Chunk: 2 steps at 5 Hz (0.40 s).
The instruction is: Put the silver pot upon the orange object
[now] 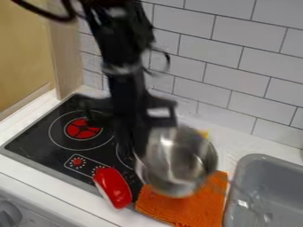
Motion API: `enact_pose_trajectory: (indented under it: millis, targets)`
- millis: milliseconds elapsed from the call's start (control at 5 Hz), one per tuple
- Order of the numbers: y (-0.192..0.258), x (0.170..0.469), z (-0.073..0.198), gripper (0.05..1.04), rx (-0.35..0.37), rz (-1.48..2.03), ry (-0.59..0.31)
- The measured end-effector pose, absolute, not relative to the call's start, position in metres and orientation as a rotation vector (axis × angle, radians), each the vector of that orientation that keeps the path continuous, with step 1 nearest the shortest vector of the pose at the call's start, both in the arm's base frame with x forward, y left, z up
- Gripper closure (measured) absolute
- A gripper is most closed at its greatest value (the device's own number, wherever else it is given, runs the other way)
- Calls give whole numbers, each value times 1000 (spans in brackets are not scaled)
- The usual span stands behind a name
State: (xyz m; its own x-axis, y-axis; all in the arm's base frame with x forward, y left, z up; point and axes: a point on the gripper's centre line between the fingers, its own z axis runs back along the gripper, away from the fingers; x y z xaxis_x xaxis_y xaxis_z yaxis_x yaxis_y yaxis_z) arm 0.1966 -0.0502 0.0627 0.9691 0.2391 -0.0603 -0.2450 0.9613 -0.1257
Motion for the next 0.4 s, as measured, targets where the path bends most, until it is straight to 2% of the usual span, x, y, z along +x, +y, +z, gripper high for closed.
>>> enact_pose_trajectory:
  millis: [400]
  targets:
    - [-54,199,32,1029,-93,182,129]
